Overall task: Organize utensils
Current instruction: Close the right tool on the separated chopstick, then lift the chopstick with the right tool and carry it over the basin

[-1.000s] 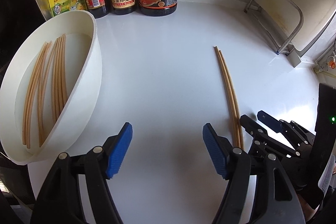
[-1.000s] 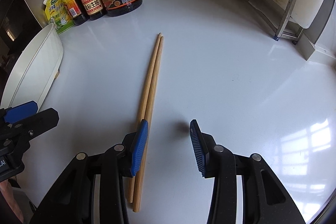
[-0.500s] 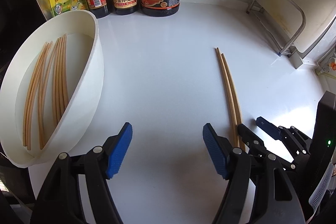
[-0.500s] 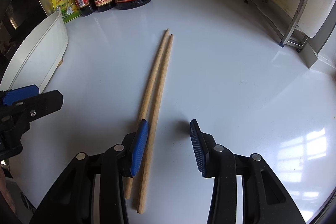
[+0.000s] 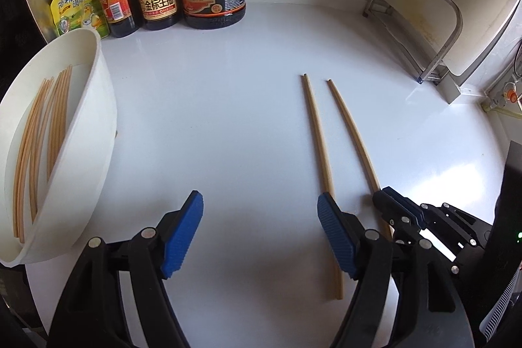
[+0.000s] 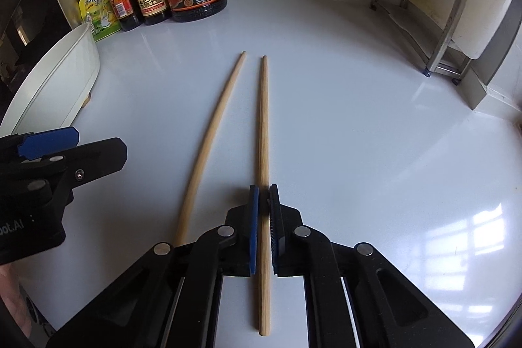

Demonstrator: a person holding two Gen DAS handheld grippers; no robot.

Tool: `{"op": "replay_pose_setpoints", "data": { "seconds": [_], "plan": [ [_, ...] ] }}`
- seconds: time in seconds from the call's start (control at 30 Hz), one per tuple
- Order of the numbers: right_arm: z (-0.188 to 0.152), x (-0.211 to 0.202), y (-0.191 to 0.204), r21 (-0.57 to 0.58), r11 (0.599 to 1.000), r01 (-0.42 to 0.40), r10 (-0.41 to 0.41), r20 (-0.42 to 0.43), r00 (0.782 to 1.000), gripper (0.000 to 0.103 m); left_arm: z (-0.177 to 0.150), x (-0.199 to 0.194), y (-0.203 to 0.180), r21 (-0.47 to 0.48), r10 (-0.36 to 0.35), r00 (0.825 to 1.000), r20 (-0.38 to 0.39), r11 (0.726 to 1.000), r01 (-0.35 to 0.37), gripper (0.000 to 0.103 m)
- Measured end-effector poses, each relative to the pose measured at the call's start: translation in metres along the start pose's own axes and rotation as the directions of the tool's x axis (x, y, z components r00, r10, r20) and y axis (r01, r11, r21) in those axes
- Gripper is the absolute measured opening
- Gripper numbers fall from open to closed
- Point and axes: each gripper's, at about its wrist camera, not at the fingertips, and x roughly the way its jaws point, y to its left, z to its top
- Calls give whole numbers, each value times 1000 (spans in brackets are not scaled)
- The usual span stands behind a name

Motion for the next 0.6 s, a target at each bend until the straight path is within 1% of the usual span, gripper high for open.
{"op": "replay_pose_setpoints", "data": {
  "seconds": [0.27,0.4,0.53,0.57,0.6],
  "plan": [
    [-9,-7,-43,63,997,40,-41,11,999,7,4,22,-29,35,-17,1000,-12,999,17,72],
    [-12,-10,-54,79,996,49,-50,13,999,6,2,28,-40,61,-3,1000,-8,998,4,72],
    [-13,-12,-56,80,996,49,-51,15,999,7,0,33,-43,69,13,1000,-16,998,-12,72],
    [-14,-13,-57,83,995,48,-49,19,999,8,-1,34,-43,74,20,1000,-14,997,-19,72],
    [-14,-13,-58,84,995,49,-51,20,999,13,-2,34,-43,80,28,1000,-11,996,-27,72]
  ]
}}
